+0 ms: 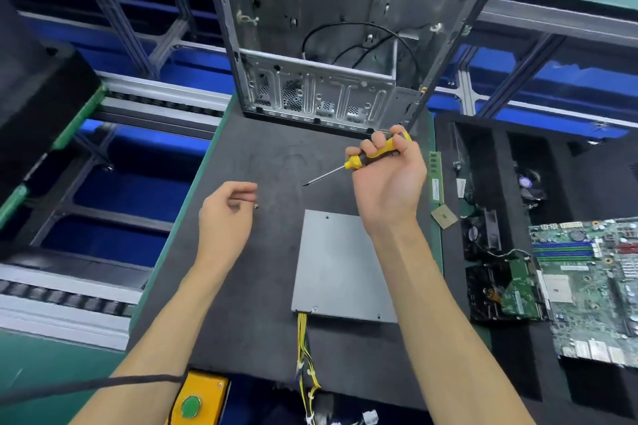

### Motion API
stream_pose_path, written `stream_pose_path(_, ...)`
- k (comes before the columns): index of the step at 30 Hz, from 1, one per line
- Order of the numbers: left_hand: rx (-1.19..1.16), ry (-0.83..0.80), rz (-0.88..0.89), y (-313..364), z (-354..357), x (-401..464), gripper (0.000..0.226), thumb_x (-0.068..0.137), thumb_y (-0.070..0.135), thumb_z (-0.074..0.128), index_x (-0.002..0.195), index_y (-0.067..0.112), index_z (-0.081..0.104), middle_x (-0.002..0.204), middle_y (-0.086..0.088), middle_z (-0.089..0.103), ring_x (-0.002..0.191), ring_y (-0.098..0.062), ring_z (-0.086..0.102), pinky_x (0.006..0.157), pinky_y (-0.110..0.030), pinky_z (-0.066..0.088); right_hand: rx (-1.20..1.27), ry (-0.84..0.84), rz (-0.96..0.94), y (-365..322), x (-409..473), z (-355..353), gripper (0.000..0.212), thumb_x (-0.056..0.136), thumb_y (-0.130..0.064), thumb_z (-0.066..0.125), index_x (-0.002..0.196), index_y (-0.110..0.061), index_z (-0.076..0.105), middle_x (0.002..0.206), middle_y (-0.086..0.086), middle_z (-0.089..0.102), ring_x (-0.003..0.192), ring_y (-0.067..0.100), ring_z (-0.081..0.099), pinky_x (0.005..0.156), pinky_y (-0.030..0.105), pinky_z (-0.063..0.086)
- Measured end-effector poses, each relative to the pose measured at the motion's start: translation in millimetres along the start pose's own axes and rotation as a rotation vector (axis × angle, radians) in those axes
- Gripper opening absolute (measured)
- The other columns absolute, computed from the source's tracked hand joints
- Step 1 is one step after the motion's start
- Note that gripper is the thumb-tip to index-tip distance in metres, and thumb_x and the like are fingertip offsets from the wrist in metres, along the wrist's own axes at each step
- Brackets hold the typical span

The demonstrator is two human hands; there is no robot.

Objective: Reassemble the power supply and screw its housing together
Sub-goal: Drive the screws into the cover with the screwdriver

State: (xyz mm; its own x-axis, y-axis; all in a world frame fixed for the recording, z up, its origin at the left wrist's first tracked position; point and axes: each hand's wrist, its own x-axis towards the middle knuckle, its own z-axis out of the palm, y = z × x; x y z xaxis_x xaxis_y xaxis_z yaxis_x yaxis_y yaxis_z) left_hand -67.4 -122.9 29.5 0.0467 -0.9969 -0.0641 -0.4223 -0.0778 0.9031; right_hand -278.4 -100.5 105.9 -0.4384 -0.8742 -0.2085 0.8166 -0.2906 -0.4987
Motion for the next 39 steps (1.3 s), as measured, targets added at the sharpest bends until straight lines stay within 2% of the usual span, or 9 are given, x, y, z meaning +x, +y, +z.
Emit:
stream_pose_path(4, 0.168, -0.027, -0.05, -27.9, -9.2, 14.7, 0.024, 0.089, 0.005, 0.061, 0.103, 0.023, 0.069, 0.085, 0.012, 0.068, 0.078, -0.001, 0.062, 0.075, -0.012, 0.045, 0.043, 0.042, 0.063, 19.9, 9.1, 6.0, 0.017, 0.097, -0.009, 0.033, 0.086, -0.016, 0.046, 0.066, -0.002, 0.029, 0.058, 0.017, 0.028, 0.061, 0.03, 0.032)
stream_pose_path(8, 0.282, -0.07, -0.027, -44.6, -8.0, 20.8, 0.019, 0.087, 0.008, 0.068, 0.097, 0.024, 0.069, 0.082, 0.011, 0.065, 0.076, -0.003, 0.06, 0.075, -0.012, 0.043, 0.081, 0.081, 0.119, 36.8, 17.2, 10.4, 0.018, 0.095, -0.009, 0.034, 0.085, -0.015, 0.047, 0.066, -0.002, 0.027, 0.057, 0.017, 0.026, 0.059, 0.029, 0.031)
stream_pose_path(12, 0.295, -0.113, -0.01, -46.8, 0.5, 24.9, 0.018, 0.087, 0.011, 0.072, 0.091, 0.028, 0.067, 0.081, 0.012, 0.062, 0.075, -0.004, 0.059, 0.071, -0.009, 0.04, 0.087, 0.087, 0.143, 46.9, 24.0, 11.6, 0.016, 0.093, -0.009, 0.034, 0.085, -0.014, 0.047, 0.067, -0.003, 0.024, 0.057, 0.016, 0.025, 0.058, 0.029, 0.031)
stream_pose_path(19, 0.339, -0.125, 0.021, -42.6, 7.2, 34.5, 0.014, 0.088, 0.019, 0.073, 0.098, 0.025, 0.066, 0.081, 0.009, 0.058, 0.07, -0.004, 0.055, 0.063, -0.01, 0.038, 0.101, 0.113, 0.142, 46.6, 34.3, 8.4, 0.016, 0.092, -0.009, 0.034, 0.085, -0.014, 0.048, 0.066, -0.003, 0.027, 0.056, 0.016, 0.026, 0.059, 0.028, 0.03)
stream_pose_path(23, 0.398, -0.128, 0.033, -40.5, 8.7, 39.2, 0.005, 0.09, 0.017, 0.07, 0.09, 0.022, 0.068, 0.084, 0.011, 0.057, 0.07, -0.004, 0.056, 0.061, -0.008, 0.037, 0.113, 0.124, 0.138, 44.4, 37.0, 7.7, 0.016, 0.093, -0.009, 0.033, 0.085, -0.014, 0.047, 0.066, -0.002, 0.028, 0.056, 0.016, 0.026, 0.059, 0.028, 0.03)
stream_pose_path(28, 0.417, -0.17, 0.042, -36.8, 8.5, 41.6, 0.008, 0.09, 0.012, 0.07, 0.087, 0.019, 0.069, 0.085, 0.007, 0.06, 0.073, -0.006, 0.058, 0.063, -0.009, 0.037, 0.115, 0.134, 0.134, 43.2, 36.6, 7.1, 0.016, 0.092, -0.009, 0.034, 0.085, -0.014, 0.047, 0.068, -0.003, 0.025, 0.056, 0.015, 0.025, 0.057, 0.028, 0.029)
stream_pose_path(33, 0.385, -0.188, -0.028, -35.1, 5.0, 43.2, 0.015, 0.088, 0.01, 0.07, 0.08, 0.023, 0.067, 0.069, 0.009, 0.064, 0.065, -0.004, 0.06, 0.057, -0.008, 0.038, 0.125, 0.144, 0.13, 42.3, 34.9, 6.5, 0.016, 0.092, -0.009, 0.034, 0.085, -0.014, 0.047, 0.068, -0.003, 0.026, 0.056, 0.015, 0.024, 0.058, 0.028, 0.028)
stream_pose_path(37, 0.326, -0.173, -0.031, -32.9, 0.2, 42.4, 0.024, 0.085, 0.004, 0.063, 0.081, 0.027, 0.064, 0.073, 0.01, 0.067, 0.069, -0.001, 0.061, 0.069, -0.015, 0.048, 0.127, 0.141, 0.12, 37.7, 31.0, 5.8, 0.016, 0.092, -0.009, 0.033, 0.086, -0.014, 0.047, 0.067, -0.002, 0.028, 0.056, 0.015, 0.025, 0.059, 0.028, 0.028)
stream_pose_path(39, 0.305, -0.152, -0.019, -27.9, -1.4, 42.9, 0.025, 0.085, 0.003, 0.061, 0.081, 0.027, 0.065, 0.07, 0.01, 0.068, 0.07, 0.002, 0.061, 0.069, -0.016, 0.048, 0.126, 0.138, 0.111, 33.2, 28.5, 4.7, 0.015, 0.092, -0.009, 0.034, 0.086, -0.014, 0.047, 0.067, -0.003, 0.028, 0.056, 0.015, 0.026, 0.059, 0.028, 0.029)
